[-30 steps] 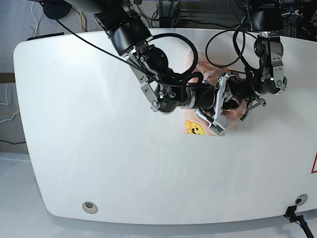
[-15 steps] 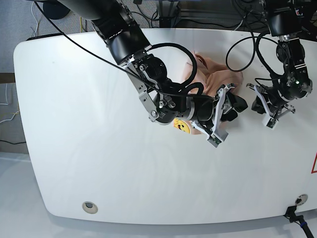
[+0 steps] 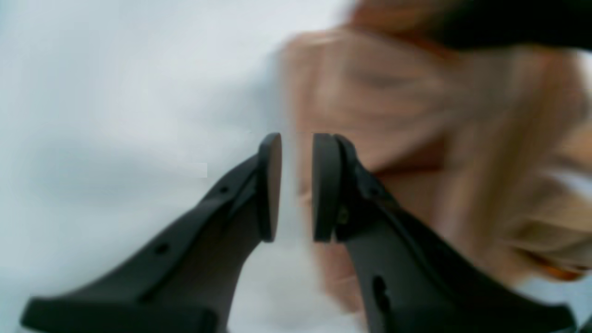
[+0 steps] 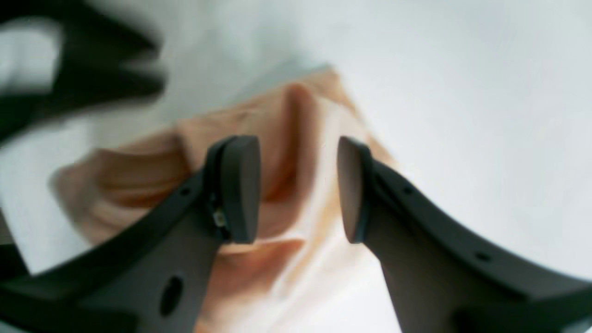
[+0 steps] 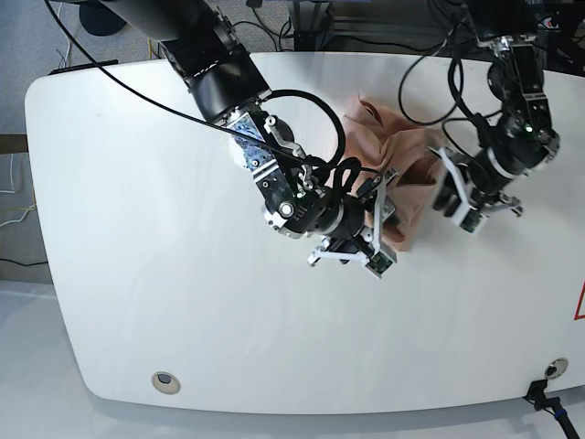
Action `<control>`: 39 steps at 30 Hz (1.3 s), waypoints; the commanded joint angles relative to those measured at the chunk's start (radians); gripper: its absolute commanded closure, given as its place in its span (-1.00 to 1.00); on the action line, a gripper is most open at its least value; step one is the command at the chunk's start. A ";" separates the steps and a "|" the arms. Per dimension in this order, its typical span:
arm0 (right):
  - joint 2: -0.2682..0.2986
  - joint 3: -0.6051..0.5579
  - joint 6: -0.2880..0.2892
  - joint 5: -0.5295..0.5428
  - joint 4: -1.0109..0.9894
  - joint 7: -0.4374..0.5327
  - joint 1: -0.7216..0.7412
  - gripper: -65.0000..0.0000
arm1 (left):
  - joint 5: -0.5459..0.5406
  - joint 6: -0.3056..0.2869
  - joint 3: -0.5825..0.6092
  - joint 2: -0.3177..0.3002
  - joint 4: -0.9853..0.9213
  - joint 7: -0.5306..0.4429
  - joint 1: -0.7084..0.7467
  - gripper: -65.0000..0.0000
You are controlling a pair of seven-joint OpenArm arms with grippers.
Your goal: Fold the T-shirt properly
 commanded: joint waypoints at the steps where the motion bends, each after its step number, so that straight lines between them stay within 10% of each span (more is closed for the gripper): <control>1: -0.003 0.002 0.003 -0.055 0.021 0.034 0.036 0.18 | -0.013 0.002 0.029 -0.003 0.034 -0.017 0.013 0.71; 13: 0.034 0.004 0.001 -0.069 -0.133 0.329 0.032 0.20 | -0.008 0.002 0.054 0.066 -0.012 -0.022 0.118 0.71; 24: 0.076 0.004 -0.008 -0.071 -0.393 0.562 0.033 1.00 | -0.007 0.002 0.054 0.004 -0.163 -0.074 0.082 0.71; 39: 0.112 0.237 -0.008 -0.071 -0.117 0.430 -0.209 1.00 | -0.007 0.002 0.124 -0.072 -0.437 -0.076 -0.209 0.71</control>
